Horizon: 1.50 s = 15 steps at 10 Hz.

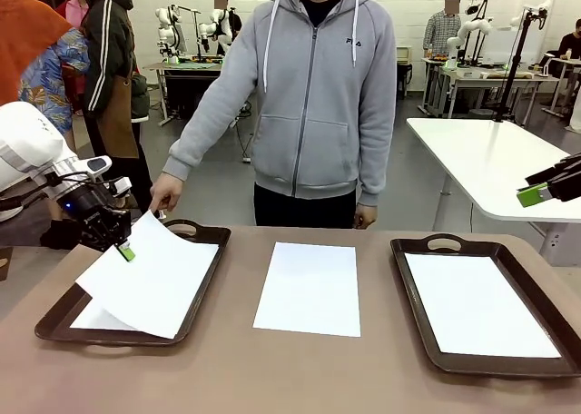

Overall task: Sort the A4 documents.
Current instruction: Place the A4 Paper in the designated Handle tray.

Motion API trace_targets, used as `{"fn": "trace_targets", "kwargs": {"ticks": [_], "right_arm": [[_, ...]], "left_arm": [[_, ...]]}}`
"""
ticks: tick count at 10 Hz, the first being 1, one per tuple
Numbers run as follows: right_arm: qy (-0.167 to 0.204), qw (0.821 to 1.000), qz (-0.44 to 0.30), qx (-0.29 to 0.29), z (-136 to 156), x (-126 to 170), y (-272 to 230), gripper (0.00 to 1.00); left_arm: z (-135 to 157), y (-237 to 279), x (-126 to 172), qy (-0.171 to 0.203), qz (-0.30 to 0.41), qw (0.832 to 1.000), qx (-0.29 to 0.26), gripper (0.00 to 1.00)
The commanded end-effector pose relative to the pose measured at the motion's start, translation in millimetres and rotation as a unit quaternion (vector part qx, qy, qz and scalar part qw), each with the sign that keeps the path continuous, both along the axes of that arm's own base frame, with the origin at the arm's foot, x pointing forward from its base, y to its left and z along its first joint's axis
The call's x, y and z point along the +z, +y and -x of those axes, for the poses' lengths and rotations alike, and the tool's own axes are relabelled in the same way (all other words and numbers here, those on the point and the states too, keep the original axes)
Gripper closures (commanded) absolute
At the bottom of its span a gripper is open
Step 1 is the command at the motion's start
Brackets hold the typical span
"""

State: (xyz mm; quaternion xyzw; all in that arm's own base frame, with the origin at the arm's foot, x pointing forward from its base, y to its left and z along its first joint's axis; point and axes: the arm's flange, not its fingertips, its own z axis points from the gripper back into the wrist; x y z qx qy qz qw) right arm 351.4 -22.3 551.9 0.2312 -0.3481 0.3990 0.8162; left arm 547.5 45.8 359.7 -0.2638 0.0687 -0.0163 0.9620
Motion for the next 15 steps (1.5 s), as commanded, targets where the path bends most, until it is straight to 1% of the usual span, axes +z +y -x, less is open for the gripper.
{"fn": "trace_targets", "kwargs": {"ticks": [1,2,4,6,9,11,12,13,14,15], "right_arm": [[-0.001,1.000,-0.002,0.002,0,-1,1,0.00],[-0.001,1.000,-0.002,0.002,0,-1,1,0.00],[-0.001,1.000,-0.002,0.002,0,-1,1,0.00],[-0.001,1.000,-0.002,0.002,0,-1,1,0.00],[-0.001,1.000,-0.002,0.002,0,-1,1,0.00],[-0.001,1.000,-0.002,0.002,0,-1,1,0.00],[-0.001,1.000,-0.002,0.002,0,-1,1,0.00],[-0.001,1.000,-0.002,0.002,0,-1,1,0.00],[-0.001,1.000,-0.002,0.002,0,-1,1,0.00],[-0.001,1.000,-0.002,0.002,0,-1,1,0.00]], "left_arm": [[4,-4,1,0.005,-0.056,0.998,0.015,0.99],[3,-5,-4,0.011,-0.063,0.998,0.012,0.99],[3,-7,-12,0.010,-0.065,0.998,0.015,0.99],[2,-8,-24,0.017,-0.066,0.998,0.018,0.99],[0,0,-33,0.019,-0.088,0.995,0.043,0.99],[-1,-1,-33,0.022,-0.098,0.994,0.047,0.99],[-1,-1,-32,0.017,-0.095,0.994,0.046,0.85],[-2,0,-31,0.016,-0.095,0.994,0.042,0.79],[-1,0,-31,0.015,-0.092,0.995,0.041,0.65],[0,2,-29,0.013,-0.092,0.995,0.045,0.59]]}}
